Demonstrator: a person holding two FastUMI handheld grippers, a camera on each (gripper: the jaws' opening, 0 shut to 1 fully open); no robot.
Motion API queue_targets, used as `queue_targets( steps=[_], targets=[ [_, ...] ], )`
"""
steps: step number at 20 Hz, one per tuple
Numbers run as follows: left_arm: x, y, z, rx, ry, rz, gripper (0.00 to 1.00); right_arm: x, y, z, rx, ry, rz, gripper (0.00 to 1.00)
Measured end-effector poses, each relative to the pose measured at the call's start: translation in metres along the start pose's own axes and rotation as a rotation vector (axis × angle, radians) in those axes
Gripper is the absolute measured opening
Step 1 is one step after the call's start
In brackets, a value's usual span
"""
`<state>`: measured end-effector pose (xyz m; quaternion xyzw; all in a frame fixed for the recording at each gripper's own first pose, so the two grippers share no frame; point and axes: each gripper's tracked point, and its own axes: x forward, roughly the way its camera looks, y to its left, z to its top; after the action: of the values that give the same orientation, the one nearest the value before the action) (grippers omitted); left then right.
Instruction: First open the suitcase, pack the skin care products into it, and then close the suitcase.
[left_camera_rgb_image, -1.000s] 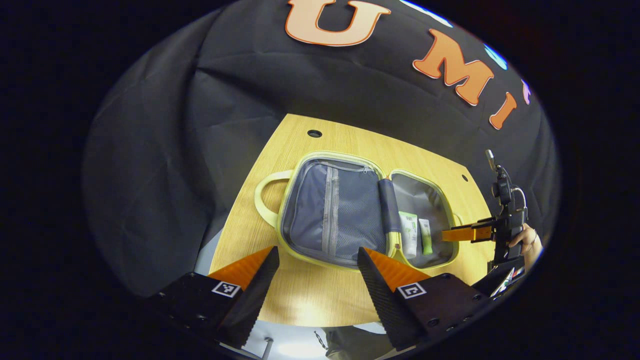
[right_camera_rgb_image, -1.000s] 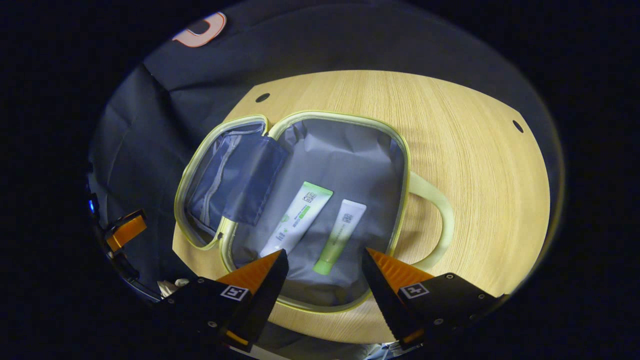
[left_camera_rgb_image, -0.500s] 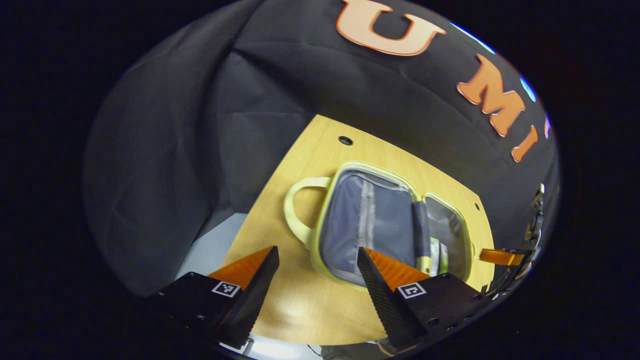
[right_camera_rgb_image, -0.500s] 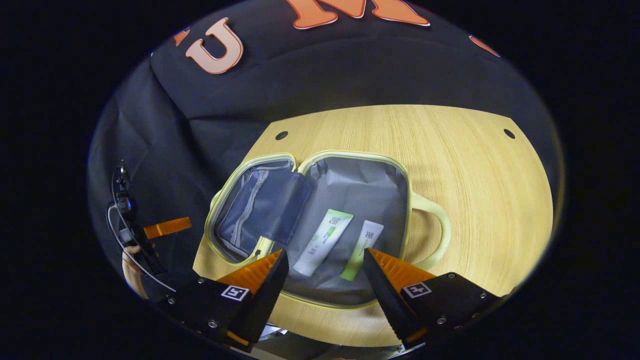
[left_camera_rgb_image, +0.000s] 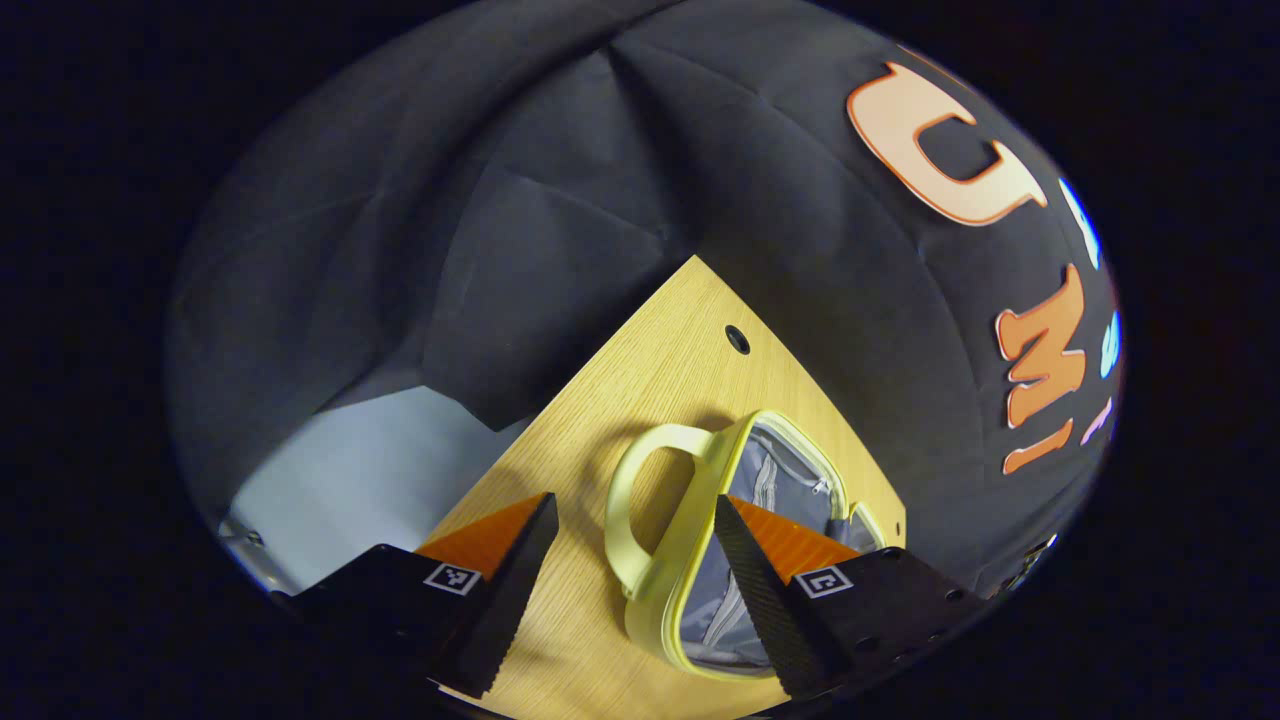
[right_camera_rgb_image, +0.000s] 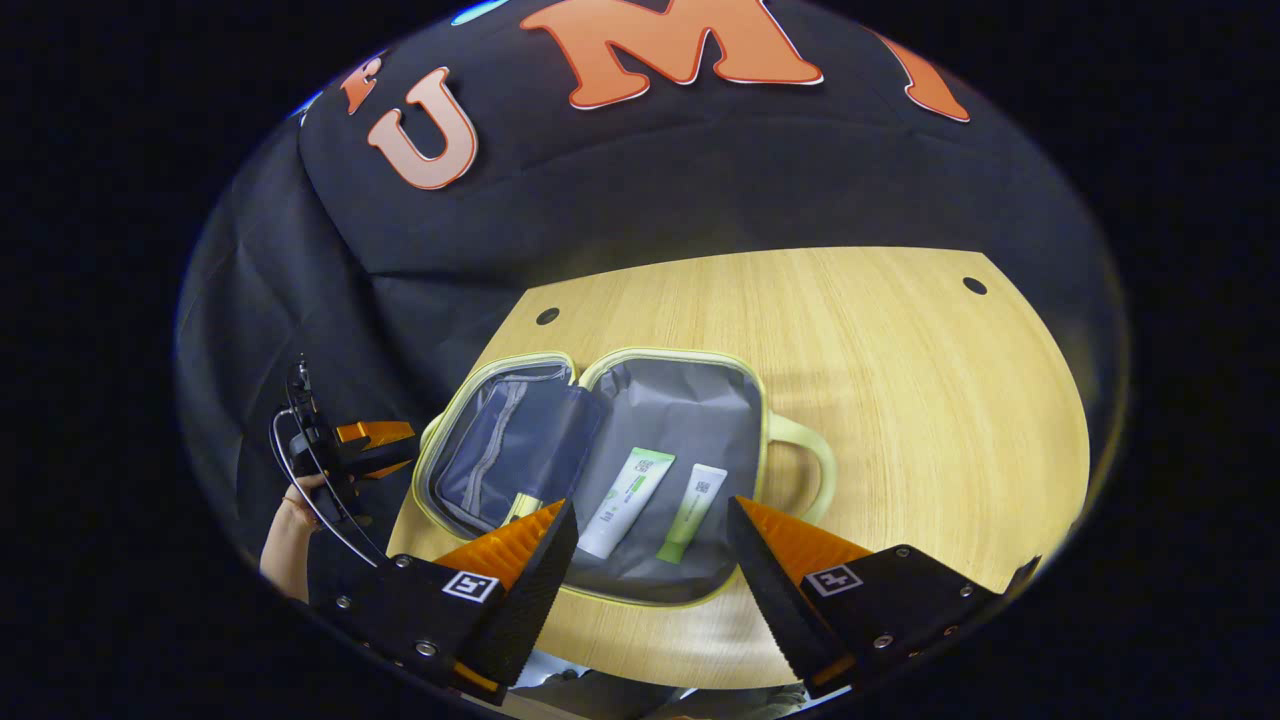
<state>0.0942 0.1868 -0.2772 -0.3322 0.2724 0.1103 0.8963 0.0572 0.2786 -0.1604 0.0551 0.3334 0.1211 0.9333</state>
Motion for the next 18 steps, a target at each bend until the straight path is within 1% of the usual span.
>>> queue_targets(
  steps=[1, 3, 5, 6, 7, 8, 9, 10, 11, 12, 14, 18],
  targets=[
    [0.007, -0.002, 0.000, -0.025, 0.003, -0.022, 0.98, -0.001, -0.003, 0.001, 0.005, 0.002, -0.009, 0.96],
    [0.019, 0.003, 0.001, -0.074, 0.015, -0.023, 0.95, -0.002, -0.008, 0.002, 0.022, 0.003, -0.022, 0.96],
    [0.028, 0.003, -0.006, -0.105, 0.036, -0.037, 0.89, -0.002, -0.011, 0.003, 0.038, 0.005, -0.030, 0.96],
    [0.032, -0.001, -0.009, -0.116, 0.050, -0.063, 0.76, -0.001, -0.012, 0.003, 0.044, 0.005, -0.034, 0.95],
    [0.036, -0.002, -0.012, -0.119, 0.060, -0.060, 0.76, 0.000, -0.012, 0.005, 0.048, 0.004, -0.037, 0.96],
    [0.037, 0.016, -0.011, -0.101, 0.054, 0.023, 0.55, -0.001, -0.014, 0.005, 0.051, 0.003, -0.040, 0.96],
    [0.041, 0.020, -0.018, -0.103, 0.087, 0.045, 0.35, 0.000, -0.015, 0.007, 0.054, 0.002, -0.040, 0.96],
    [0.036, 0.014, -0.020, -0.090, 0.105, 0.034, 0.14, -0.001, -0.015, 0.009, 0.056, -0.002, -0.038, 0.96],
    [0.034, 0.006, -0.019, -0.066, 0.099, 0.018, 0.14, -0.001, -0.015, 0.011, 0.059, -0.007, -0.039, 0.95],
    [0.027, 0.000, -0.017, -0.033, 0.098, 0.021, 0.14, -0.001, -0.017, 0.014, 0.061, -0.014, -0.041, 0.95],
    [0.007, -0.012, -0.009, 0.035, 0.089, 0.054, 0.13, -0.001, -0.022, 0.022, 0.067, -0.033, -0.048, 0.96],
    [-0.049, -0.075, 0.016, 0.173, 0.000, 0.069, 0.13, -0.015, -0.039, 0.047, 0.064, -0.101, -0.058, 0.96]
  ],
)
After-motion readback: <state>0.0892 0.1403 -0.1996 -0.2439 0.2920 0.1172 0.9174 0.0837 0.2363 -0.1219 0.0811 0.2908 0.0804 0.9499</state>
